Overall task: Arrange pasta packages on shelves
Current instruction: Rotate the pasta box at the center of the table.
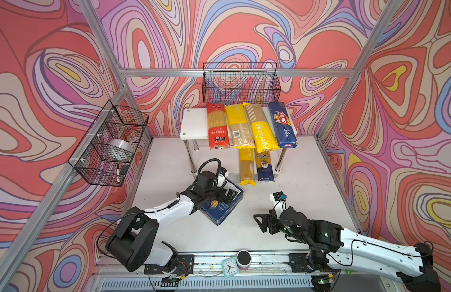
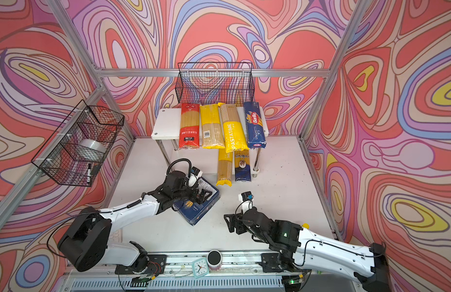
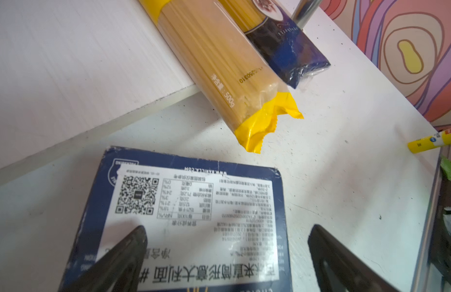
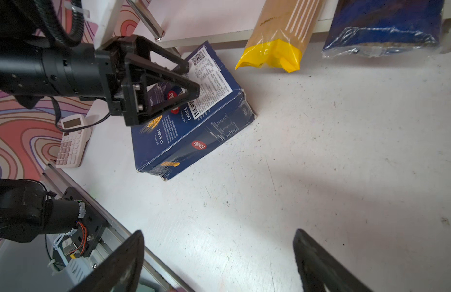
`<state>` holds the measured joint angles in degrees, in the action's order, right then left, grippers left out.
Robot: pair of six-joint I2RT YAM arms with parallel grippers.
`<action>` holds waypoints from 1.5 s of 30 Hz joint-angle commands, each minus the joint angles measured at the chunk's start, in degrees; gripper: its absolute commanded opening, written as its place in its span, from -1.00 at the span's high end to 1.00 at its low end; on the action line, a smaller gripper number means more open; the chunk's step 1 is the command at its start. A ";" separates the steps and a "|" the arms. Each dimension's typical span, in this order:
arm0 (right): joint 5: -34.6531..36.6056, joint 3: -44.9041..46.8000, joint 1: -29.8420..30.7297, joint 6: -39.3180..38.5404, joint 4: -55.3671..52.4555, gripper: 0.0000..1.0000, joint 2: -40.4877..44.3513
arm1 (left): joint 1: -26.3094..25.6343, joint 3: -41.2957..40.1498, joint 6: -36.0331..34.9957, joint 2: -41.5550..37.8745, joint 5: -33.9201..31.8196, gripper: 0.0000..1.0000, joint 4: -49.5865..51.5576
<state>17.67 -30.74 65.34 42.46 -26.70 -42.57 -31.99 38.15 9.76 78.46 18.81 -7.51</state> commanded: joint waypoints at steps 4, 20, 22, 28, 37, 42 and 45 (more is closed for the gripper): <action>-0.15 -3.53 0.05 -2.10 -0.85 -0.92 -6.83 | 0.05 1.53 1.96 -14.24 -10.71 -1.00 19.99; -7.90 -11.33 -10.66 -14.73 8.56 -0.97 -18.04 | 0.00 -13.66 29.70 -50.58 -19.48 -1.00 43.61; -10.91 -11.92 -12.80 -16.17 10.46 -0.97 -20.35 | 0.00 -15.41 31.27 -52.38 -19.60 -1.00 43.67; -18.56 -16.01 -13.40 -21.35 16.93 -0.97 -29.19 | 0.00 -17.34 33.13 -53.76 -20.01 -1.00 43.13; -18.08 -19.51 -15.02 -22.64 20.27 -0.97 -38.06 | 0.04 -20.96 34.05 -53.45 -16.66 -1.00 35.92; -19.60 -18.94 -17.48 -21.51 20.47 -0.97 -39.54 | 0.00 -22.46 34.29 -52.72 -16.04 -1.00 32.02; -20.91 -18.57 -18.70 -20.98 20.84 -0.97 -40.45 | 0.04 -23.13 33.92 -51.90 -15.83 -1.00 29.79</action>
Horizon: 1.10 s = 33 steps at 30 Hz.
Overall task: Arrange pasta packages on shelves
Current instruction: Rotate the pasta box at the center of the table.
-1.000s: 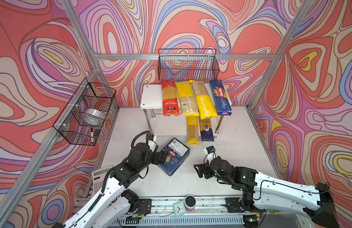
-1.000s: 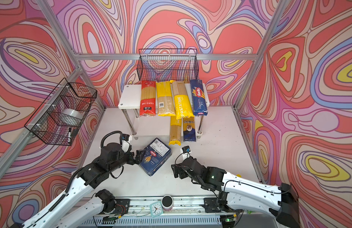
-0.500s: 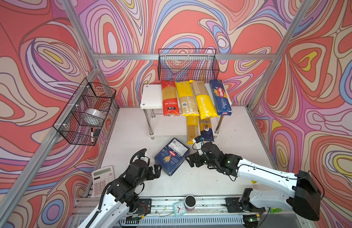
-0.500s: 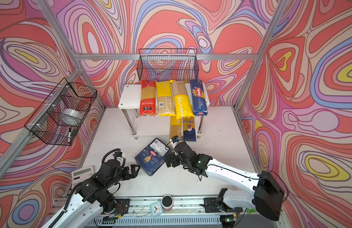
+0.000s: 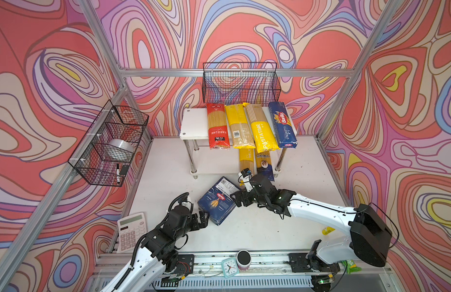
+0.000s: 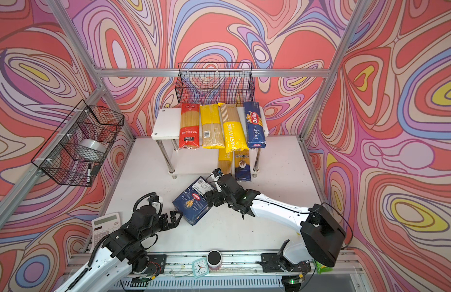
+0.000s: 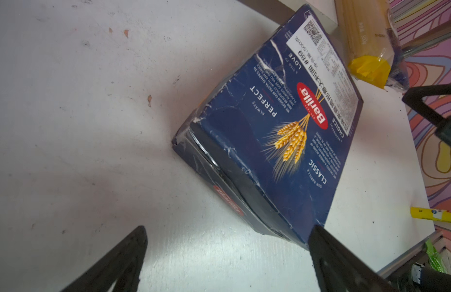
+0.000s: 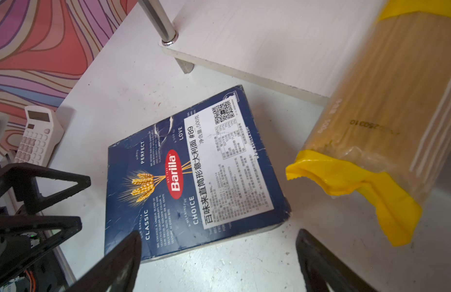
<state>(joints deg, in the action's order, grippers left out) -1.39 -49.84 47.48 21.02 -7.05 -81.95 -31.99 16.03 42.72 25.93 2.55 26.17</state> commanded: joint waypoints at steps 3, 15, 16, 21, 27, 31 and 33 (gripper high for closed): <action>-3.63 1.19 -1.25 1.03 2.21 -0.97 -2.11 | 0.00 -1.44 0.70 1.89 0.88 -1.00 -6.36; -3.58 -0.82 -2.80 0.65 3.28 -0.97 -7.34 | 0.00 -1.18 -0.34 7.43 1.50 -1.00 -13.51; -4.11 -1.19 -3.02 0.56 3.40 -0.97 -8.15 | -0.06 -1.10 -0.44 7.71 1.39 -1.00 -13.64; -8.21 -2.69 -3.19 0.33 6.05 -0.97 -11.67 | 0.00 -0.90 -1.00 8.74 2.27 -1.00 -14.69; -12.00 -2.58 -3.19 0.81 7.03 -0.97 -12.31 | 0.02 0.34 -3.10 9.12 3.17 -1.00 -15.21; -13.99 0.95 -3.25 2.82 8.27 -0.97 -9.33 | 0.04 1.60 -5.14 10.43 3.09 -1.00 -15.65; -15.45 4.05 -3.11 4.46 10.37 -0.93 -7.08 | 0.01 1.76 -5.36 11.76 3.43 -1.00 -16.83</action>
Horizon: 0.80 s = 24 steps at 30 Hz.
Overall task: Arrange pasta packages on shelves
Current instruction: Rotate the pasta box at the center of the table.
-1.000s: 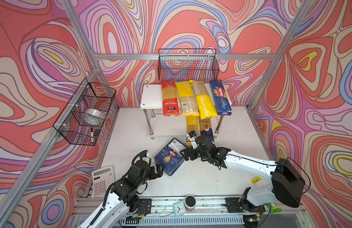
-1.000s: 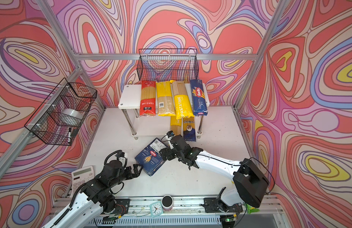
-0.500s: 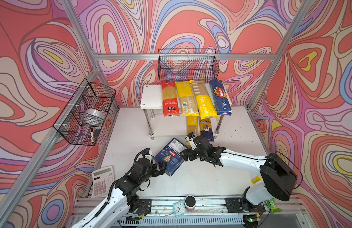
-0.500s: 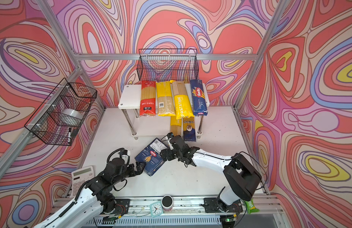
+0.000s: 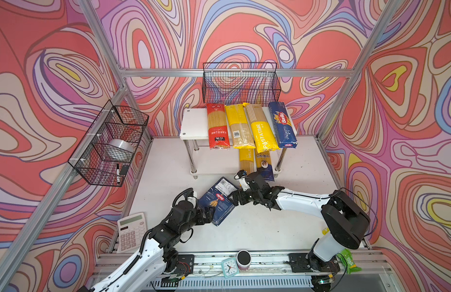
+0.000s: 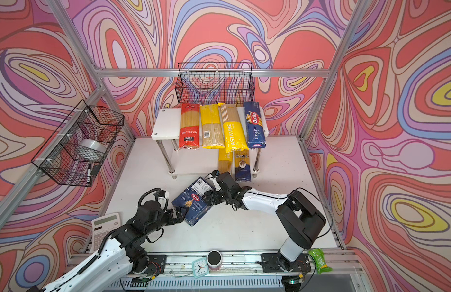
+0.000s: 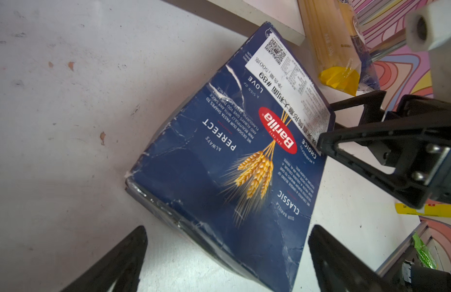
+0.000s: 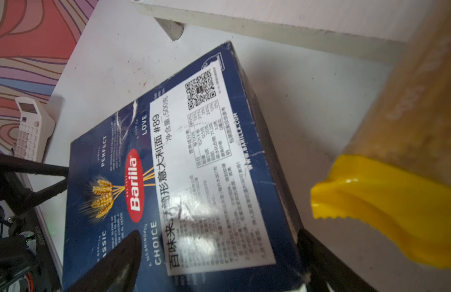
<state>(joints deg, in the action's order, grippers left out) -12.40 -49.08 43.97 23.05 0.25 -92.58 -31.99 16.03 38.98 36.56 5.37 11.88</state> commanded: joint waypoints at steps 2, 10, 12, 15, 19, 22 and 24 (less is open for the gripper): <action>-5.28 5.92 1.19 4.11 4.30 -0.89 5.53 | -0.01 1.84 -1.58 2.71 1.15 -1.00 -3.81; 0.58 11.68 9.20 7.71 -0.16 -0.86 14.80 | 0.00 2.92 -3.35 5.89 -0.28 -1.00 -4.82; 3.09 12.54 9.78 8.80 -2.37 -0.85 17.05 | 0.00 3.66 -4.17 6.14 -2.41 -1.00 -3.18; 11.05 12.75 9.82 10.50 -9.02 -0.83 19.21 | 0.04 5.36 -4.51 6.08 -6.38 -1.00 1.61; 13.09 13.86 9.78 10.39 -8.38 -0.83 20.80 | 0.00 5.20 -2.35 4.21 -6.52 -1.00 7.08; 12.21 14.44 9.81 9.51 -4.98 -0.82 19.75 | 0.00 2.29 2.14 1.12 -4.01 -1.00 8.23; 11.81 14.36 9.81 8.04 -2.80 -0.81 18.20 | 0.00 -1.05 4.87 -1.60 -1.82 -1.00 6.90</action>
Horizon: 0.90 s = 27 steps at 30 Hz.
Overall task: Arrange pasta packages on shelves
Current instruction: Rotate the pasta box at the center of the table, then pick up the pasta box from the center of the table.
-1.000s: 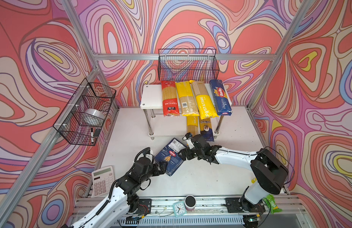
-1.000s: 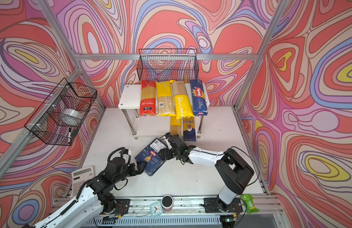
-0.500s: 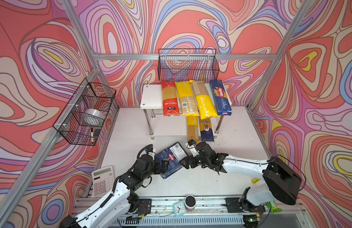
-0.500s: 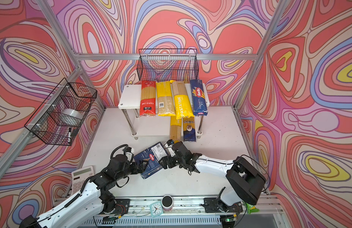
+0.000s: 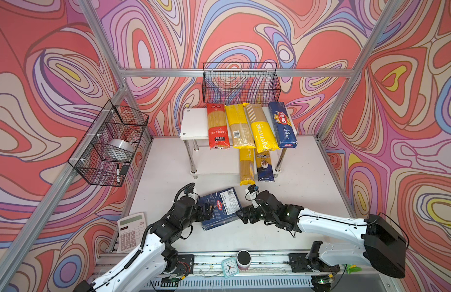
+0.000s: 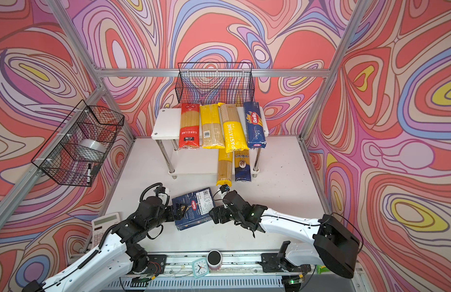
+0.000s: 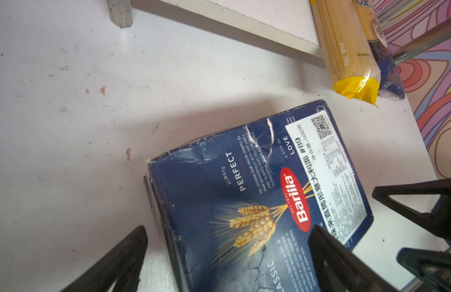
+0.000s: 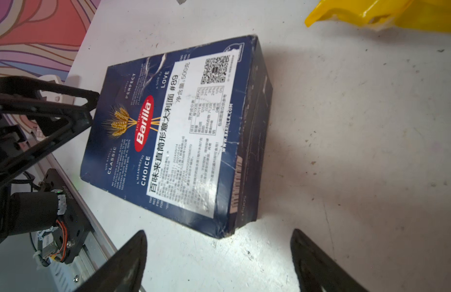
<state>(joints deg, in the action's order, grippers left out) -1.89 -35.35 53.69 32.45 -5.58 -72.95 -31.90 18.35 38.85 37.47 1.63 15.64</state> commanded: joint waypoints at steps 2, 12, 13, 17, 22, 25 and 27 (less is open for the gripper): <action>-0.28 -0.05 0.09 -2.61 5.45 -0.81 -3.83 | -0.09 -5.28 6.05 -5.48 2.53 -1.00 3.83; -5.40 -0.97 0.10 -3.43 14.64 -0.77 -10.87 | -0.22 -6.57 5.63 -13.22 4.75 -1.00 5.65; -5.54 -0.87 0.10 -3.20 15.09 -0.76 -10.99 | -0.18 -6.66 5.70 -12.97 5.18 -1.00 5.30; -5.71 -0.38 0.09 -2.74 15.70 -0.72 -11.18 | -0.25 -7.81 6.80 -11.30 6.69 -1.00 2.67; -6.38 -0.43 0.07 -2.58 15.91 -0.65 -12.15 | -0.87 -9.03 7.47 -9.20 7.97 -1.00 -2.77; -7.03 -0.37 0.05 -2.18 16.30 -0.62 -12.73 | -1.39 -8.50 7.25 -8.35 8.26 -1.00 -4.52; -7.10 -0.25 0.12 -1.95 16.52 -0.60 -12.98 | -1.82 -7.88 7.03 -7.67 8.31 -1.00 -4.99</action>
<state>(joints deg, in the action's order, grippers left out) -7.16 -35.66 53.65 29.91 9.63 -84.82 -33.06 9.61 45.23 29.08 9.26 14.06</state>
